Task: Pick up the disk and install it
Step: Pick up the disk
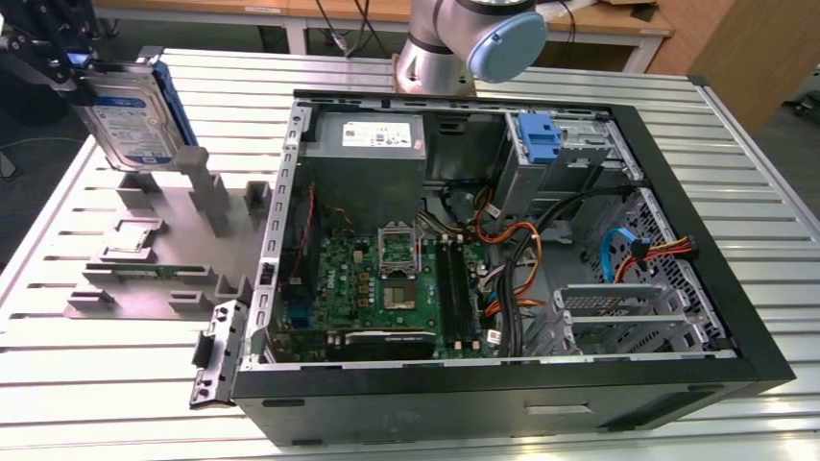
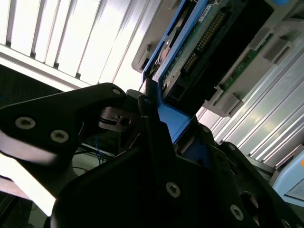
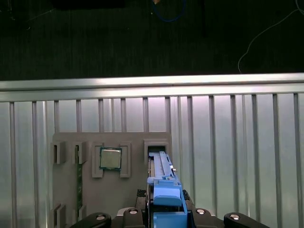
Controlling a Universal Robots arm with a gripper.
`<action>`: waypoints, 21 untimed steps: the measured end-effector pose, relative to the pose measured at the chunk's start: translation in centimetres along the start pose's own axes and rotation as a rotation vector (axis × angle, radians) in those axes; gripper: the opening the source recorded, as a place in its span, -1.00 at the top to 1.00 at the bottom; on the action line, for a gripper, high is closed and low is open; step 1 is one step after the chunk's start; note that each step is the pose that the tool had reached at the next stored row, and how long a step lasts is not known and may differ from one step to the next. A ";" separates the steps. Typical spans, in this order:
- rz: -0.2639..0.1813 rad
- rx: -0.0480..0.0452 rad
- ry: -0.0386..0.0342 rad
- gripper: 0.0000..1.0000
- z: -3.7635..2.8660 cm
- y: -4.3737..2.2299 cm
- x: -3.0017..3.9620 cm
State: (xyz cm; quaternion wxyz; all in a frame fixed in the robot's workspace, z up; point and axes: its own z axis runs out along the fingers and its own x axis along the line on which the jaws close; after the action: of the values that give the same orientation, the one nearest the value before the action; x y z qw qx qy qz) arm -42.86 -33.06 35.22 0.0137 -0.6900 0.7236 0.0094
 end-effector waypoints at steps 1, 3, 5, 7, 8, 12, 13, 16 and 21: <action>0.000 0.0000 0.0000 0.26 -0.06 0.00 0.00; 0.000 0.0000 0.0000 0.26 -0.19 0.00 -0.01; 0.000 0.0001 0.0000 0.26 -0.31 0.00 -0.01; 0.000 0.0000 0.0000 0.26 -0.44 0.00 -0.01; 0.000 0.0001 0.0000 0.26 -0.51 0.00 -0.02; 0.000 0.0001 0.0000 0.26 -0.78 0.00 -0.03; 0.000 0.0000 0.0000 0.26 -0.86 -0.01 -0.03; 0.000 0.0000 0.0000 0.26 -1.08 0.00 -0.03; 0.000 0.0000 0.0000 0.26 -1.47 -0.01 -0.05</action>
State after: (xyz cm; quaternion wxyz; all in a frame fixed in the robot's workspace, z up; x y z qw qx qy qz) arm -42.86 -33.06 36.69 0.0137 -0.6900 0.7236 0.0093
